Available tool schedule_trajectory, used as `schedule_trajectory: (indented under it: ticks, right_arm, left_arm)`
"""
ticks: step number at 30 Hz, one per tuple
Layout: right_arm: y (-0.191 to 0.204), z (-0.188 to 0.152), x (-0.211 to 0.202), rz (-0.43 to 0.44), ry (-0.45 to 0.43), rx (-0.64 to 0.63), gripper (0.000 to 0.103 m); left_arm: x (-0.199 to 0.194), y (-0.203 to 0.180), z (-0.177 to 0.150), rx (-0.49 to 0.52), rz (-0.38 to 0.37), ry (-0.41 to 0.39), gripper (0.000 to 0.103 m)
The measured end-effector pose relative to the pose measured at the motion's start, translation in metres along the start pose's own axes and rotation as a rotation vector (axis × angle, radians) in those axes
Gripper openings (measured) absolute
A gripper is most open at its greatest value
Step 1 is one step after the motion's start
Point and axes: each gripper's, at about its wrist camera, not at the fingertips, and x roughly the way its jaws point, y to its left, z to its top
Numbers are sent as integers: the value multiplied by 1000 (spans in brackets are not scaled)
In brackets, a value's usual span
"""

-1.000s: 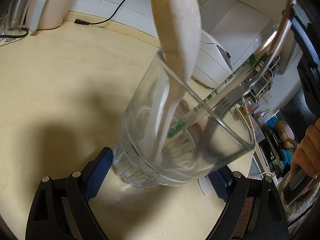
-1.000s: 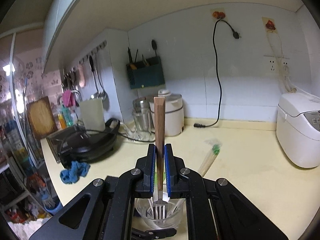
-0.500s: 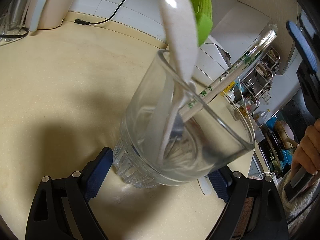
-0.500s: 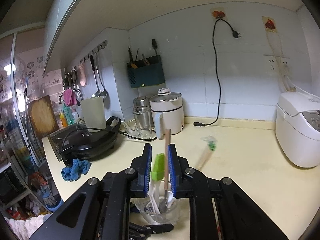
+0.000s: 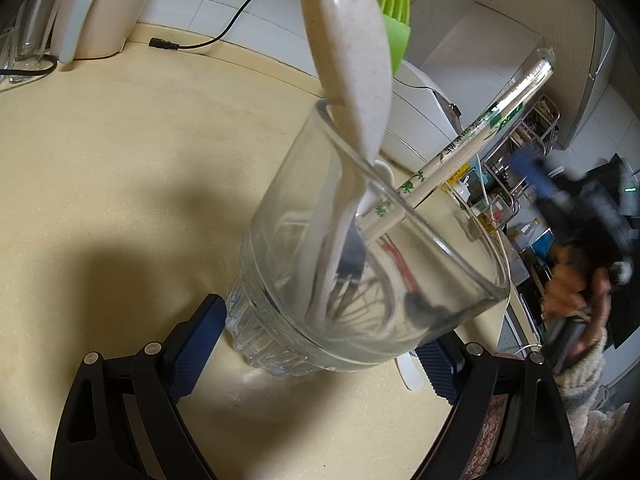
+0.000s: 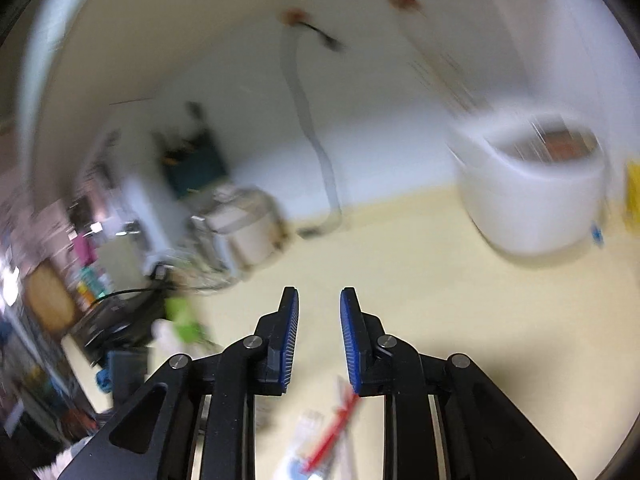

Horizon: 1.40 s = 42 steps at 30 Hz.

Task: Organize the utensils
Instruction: 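Move the right gripper back toward the red spatula and white fork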

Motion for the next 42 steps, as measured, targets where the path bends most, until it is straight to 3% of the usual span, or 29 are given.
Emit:
schedule_trajectory:
  ticks: [6, 9, 17, 25, 34, 42]
  right_arm:
    - [-74, -38, 49, -95, 278, 278, 22]
    - [-84, -48, 60, -93, 337, 337, 22]
    - [-45, -57, 73, -16, 393, 193, 22]
    - [11, -67, 85, 154, 429, 28, 22]
    - [42, -102, 105, 31, 591, -139, 22]
    - [6, -91, 98, -24, 579, -30, 21]
  left_arm:
    - [0, 0, 0, 0, 0, 0, 91]
    - [1, -1, 0, 0, 0, 0, 91]
    - [0, 0, 0, 0, 0, 0, 91]
    - [0, 0, 0, 0, -1, 0, 91]
    - [0, 0, 0, 0, -1, 0, 91]
    - [0, 0, 0, -1, -1, 0, 91]
